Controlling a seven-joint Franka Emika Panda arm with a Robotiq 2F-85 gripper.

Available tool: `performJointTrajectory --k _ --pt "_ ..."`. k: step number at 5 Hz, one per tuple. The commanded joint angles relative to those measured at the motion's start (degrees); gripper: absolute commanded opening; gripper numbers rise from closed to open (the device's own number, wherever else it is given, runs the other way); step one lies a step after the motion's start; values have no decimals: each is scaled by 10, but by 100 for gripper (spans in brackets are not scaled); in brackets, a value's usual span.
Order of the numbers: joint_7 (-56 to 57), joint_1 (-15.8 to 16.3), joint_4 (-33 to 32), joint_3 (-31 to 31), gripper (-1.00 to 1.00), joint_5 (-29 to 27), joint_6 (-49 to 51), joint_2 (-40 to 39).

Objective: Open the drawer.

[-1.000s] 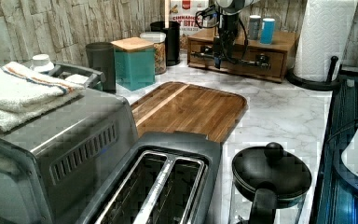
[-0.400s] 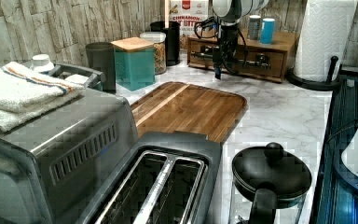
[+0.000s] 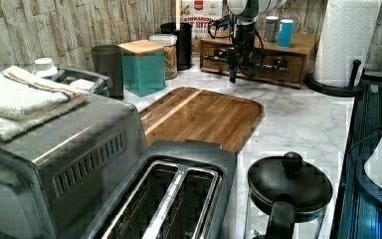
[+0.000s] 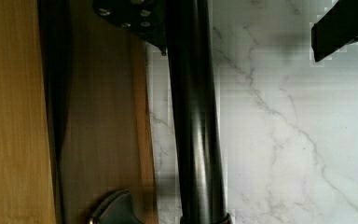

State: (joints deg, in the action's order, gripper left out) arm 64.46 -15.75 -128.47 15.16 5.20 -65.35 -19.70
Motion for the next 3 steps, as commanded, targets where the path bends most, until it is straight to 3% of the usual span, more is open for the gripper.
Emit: performJointTrajectory --k 1,2,3 --pt "-26 101 -113 -143 100 -96 -10 53" --pt "-152 167 -137 -153 100 -78 -26 69" --pt "-259 211 -161 -151 100 -20 -41 95"
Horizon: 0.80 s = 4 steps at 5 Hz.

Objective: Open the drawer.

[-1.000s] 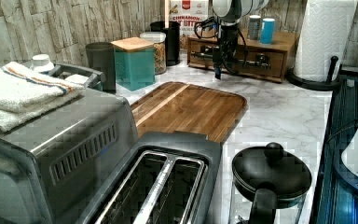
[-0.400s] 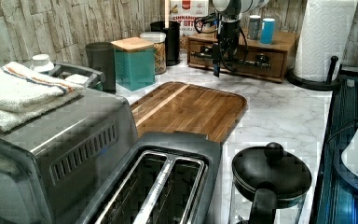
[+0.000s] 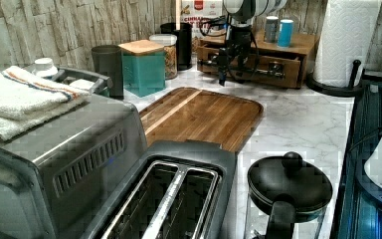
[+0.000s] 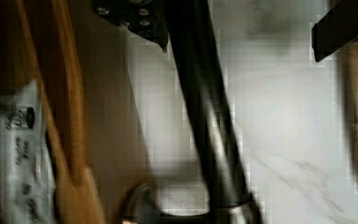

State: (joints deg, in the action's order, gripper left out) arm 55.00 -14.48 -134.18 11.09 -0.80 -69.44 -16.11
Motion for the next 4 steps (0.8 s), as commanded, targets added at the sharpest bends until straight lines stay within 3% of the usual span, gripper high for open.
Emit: performJointTrajectory --k 1,4 --pt "-113 162 -116 -139 100 -3 41 102" --pt "-112 169 -116 -132 100 -4 41 102"
